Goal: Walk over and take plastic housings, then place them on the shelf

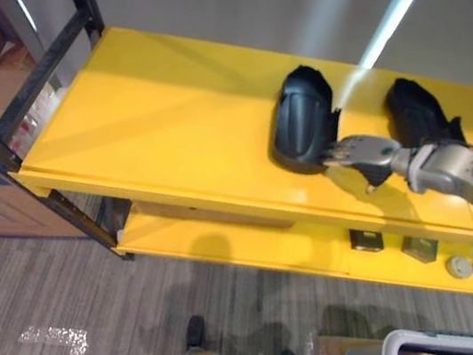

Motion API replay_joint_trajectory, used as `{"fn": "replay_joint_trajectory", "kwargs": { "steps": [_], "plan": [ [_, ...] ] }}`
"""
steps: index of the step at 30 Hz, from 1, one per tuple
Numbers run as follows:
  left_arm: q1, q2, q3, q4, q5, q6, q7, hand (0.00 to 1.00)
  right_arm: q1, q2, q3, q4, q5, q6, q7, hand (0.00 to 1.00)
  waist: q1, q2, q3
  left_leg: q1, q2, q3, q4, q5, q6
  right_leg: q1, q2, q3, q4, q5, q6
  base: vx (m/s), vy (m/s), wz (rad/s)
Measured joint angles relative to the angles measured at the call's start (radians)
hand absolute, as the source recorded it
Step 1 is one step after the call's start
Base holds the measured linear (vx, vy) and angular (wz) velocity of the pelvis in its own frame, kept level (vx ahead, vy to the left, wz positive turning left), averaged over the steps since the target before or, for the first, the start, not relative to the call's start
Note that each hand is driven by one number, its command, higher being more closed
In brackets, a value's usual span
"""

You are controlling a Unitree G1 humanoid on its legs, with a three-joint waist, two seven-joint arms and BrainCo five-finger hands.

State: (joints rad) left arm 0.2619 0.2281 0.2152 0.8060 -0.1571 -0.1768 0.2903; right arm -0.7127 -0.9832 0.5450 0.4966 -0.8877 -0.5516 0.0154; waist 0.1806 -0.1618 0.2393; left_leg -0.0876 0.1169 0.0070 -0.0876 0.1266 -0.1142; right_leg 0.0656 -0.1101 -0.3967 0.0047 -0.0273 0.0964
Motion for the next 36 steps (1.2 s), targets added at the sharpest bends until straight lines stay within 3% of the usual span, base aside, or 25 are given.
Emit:
{"fn": "replay_joint_trajectory", "kwargs": {
  "steps": [21, 33, 36],
  "plan": [
    [0.0, 0.0, -0.001, 0.0, -0.001, 0.0, 0.0, 0.0, 0.0, 0.0, -0.004, 0.0, -0.083, 0.048, -0.038, 0.0, -0.001, 0.0, 0.0, -0.001, 0.0, 0.003, 0.0, 0.0, 0.0, -0.005, 0.0, 0.006, 0.002, 0.001, -0.001, 0.0, 0.0, 0.0],
    [0.0, 0.0, -0.001, -0.001, -0.002, 0.001, 0.0, 0.0, 0.0, 0.0, -0.014, 0.001, -0.099, 0.052, -0.041, 0.0, -0.002, 0.0, 0.0, -0.003, -0.001, 0.003, 0.0, 0.0, 0.0, -0.008, -0.002, 0.007, 0.003, 0.001, 0.0, 0.0, 0.0, 0.0],
    [0.0, 0.0, -0.001, -0.001, -0.002, 0.001, 0.0, 0.0, 0.0, 0.0, -0.014, 0.002, -0.094, 0.061, -0.078, 0.0, -0.002, 0.001, 0.0, -0.003, -0.002, 0.003, 0.0, 0.0, 0.0, -0.009, -0.002, 0.007, 0.003, 0.001, 0.0, 0.0, 0.0, 0.0]
  ]
}}
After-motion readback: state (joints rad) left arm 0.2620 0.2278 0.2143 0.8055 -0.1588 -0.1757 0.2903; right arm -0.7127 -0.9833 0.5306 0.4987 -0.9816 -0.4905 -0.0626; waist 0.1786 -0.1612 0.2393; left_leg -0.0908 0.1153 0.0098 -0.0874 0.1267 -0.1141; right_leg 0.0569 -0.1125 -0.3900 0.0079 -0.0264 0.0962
